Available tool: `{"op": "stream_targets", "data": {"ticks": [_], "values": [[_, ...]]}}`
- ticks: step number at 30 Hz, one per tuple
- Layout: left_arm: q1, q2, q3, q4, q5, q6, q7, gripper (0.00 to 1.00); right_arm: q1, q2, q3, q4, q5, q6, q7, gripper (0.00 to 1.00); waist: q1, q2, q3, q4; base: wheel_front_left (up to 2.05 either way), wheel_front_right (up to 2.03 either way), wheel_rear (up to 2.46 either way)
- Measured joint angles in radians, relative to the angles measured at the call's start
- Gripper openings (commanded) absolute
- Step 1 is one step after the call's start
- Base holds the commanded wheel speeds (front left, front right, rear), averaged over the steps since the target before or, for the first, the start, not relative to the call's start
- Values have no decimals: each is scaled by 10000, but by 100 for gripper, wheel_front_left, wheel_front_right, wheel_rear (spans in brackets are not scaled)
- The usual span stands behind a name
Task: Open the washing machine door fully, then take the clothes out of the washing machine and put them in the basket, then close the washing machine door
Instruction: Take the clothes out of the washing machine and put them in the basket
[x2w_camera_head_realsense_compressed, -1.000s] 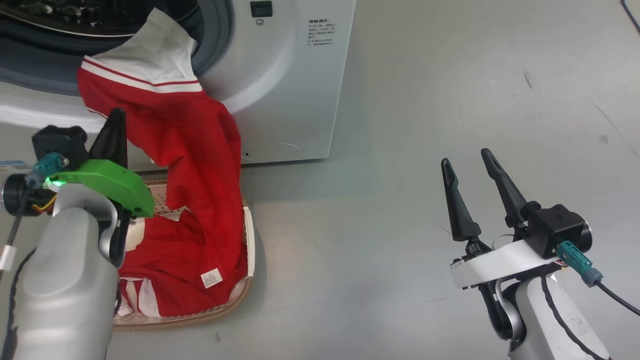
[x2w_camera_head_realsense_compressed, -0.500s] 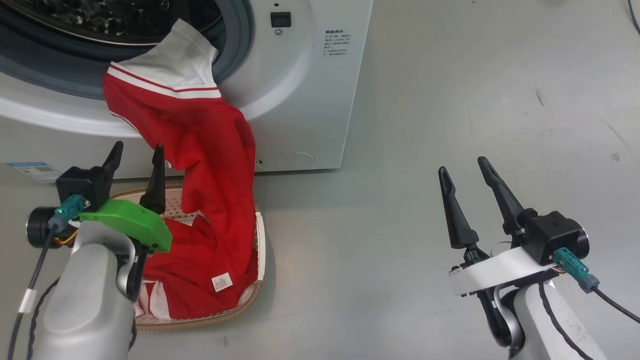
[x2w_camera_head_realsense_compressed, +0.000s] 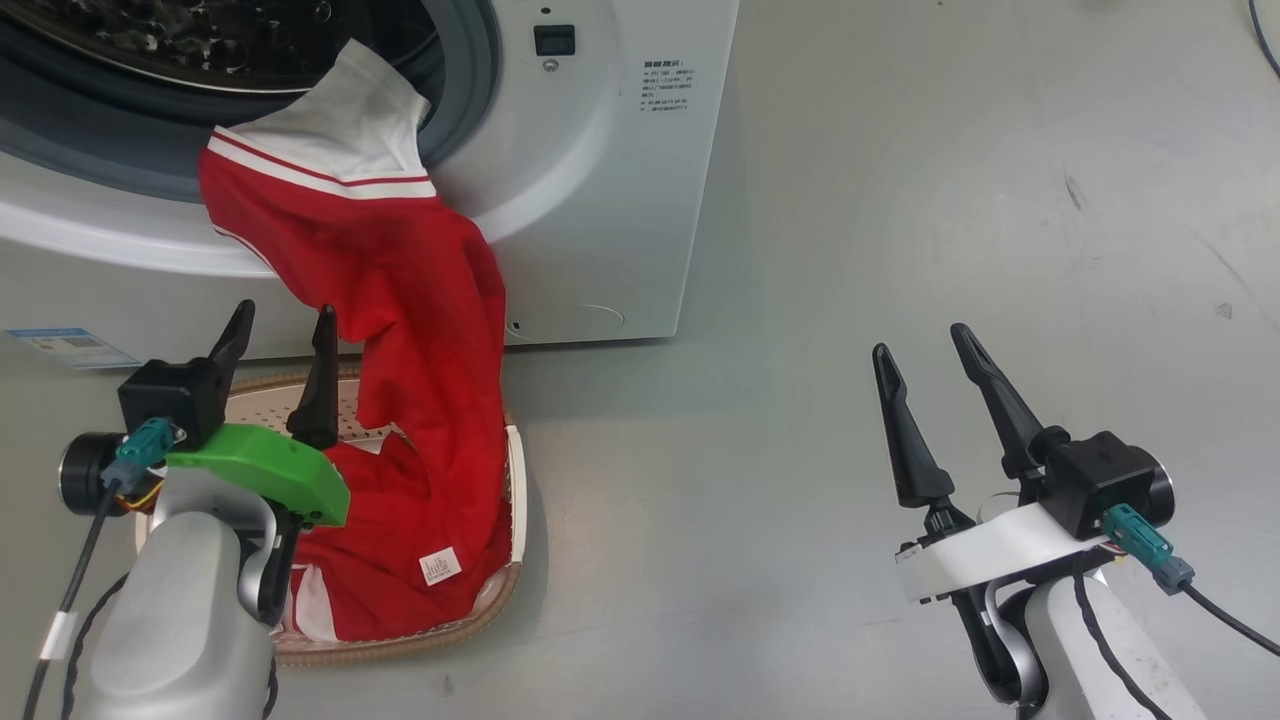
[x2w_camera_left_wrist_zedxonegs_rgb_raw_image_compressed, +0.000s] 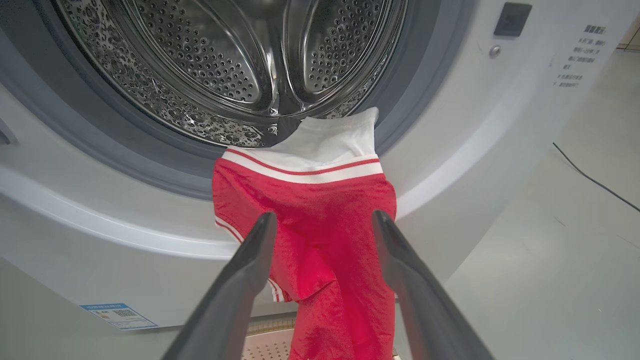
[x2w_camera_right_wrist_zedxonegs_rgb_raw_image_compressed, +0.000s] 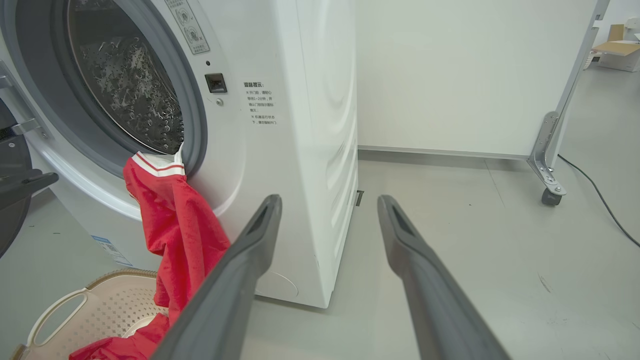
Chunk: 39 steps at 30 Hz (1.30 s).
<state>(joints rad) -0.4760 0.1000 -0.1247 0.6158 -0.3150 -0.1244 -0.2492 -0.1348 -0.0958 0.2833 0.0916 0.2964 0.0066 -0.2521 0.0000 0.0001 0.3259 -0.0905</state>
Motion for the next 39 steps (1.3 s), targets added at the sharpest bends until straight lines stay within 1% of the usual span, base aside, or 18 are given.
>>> {"op": "stream_targets", "data": {"ticks": [10, 15, 19, 22, 27, 30, 33, 39], "values": [[164, 25, 307, -362, -173, 10, 21, 100, 2, 27, 261, -151, -2, 25, 2, 100, 0, 0, 218, -206, 0, 0, 0], [154, 138, 268, -326, -123, 134, 535, 100, 1, 54, 378, -209, -2, 27, 2, 100, 0, 0, 505, -402, 0, 0, 0], [72, 134, 322, -244, -240, 136, 968, 100, -3, 90, 433, -240, -2, 27, 2, 100, 0, 0, 783, -603, 0, 0, 0], [-138, 123, 543, -71, -483, 157, 1384, 100, -12, 123, 474, -268, -2, 29, 2, 100, 1, -1, 1000, -774, 0, 0, 0], [-823, 180, 792, 67, -792, 324, 1923, 100, -107, 196, 546, -288, 0, 40, 2, 100, 0, 0, 1364, -1090, 0, 0, 0], [-1247, 407, 807, 228, -786, 353, 2278, 100, -245, 232, 602, -295, 0, 75, 2, 100, 0, -1, 1575, -1291, 0, 0, 0], [-1599, 594, 934, 433, -790, 550, 2566, 100, -320, 284, 658, -293, 2, 98, 2, 100, 0, 0, 1774, -1503, 0, 0, 0], [-2286, 754, 1223, 863, -880, 769, 2984, 100, -473, 326, 692, -249, 19, 98, 2, 100, 0, 0, 2092, -1928, 0, 0, 0]]}}
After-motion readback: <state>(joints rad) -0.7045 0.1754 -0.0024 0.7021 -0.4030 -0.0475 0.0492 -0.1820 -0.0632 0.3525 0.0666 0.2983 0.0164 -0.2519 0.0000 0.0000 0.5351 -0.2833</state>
